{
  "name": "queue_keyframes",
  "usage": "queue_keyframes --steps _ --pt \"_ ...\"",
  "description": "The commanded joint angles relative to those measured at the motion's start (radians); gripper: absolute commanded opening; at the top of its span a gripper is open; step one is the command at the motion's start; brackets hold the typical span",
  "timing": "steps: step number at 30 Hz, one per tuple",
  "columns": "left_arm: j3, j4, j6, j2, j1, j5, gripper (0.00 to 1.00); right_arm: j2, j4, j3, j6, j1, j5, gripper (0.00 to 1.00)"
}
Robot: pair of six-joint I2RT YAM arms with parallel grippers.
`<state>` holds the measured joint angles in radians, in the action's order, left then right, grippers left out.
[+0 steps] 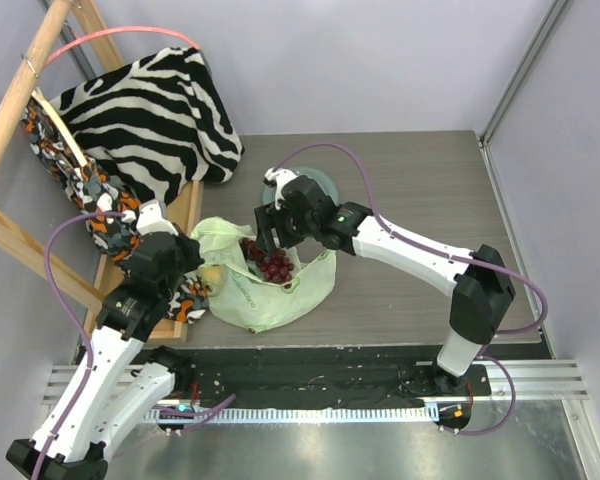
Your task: Place the fruits into the plastic bag
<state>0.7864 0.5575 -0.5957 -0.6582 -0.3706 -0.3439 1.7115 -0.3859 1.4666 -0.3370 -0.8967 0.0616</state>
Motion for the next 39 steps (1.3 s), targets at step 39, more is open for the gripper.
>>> queue_keyframes --steps 39 --pt "0.002 0.013 0.004 0.015 0.006 -0.053 0.0 0.704 -0.163 0.802 0.024 0.283 -0.204 0.76"
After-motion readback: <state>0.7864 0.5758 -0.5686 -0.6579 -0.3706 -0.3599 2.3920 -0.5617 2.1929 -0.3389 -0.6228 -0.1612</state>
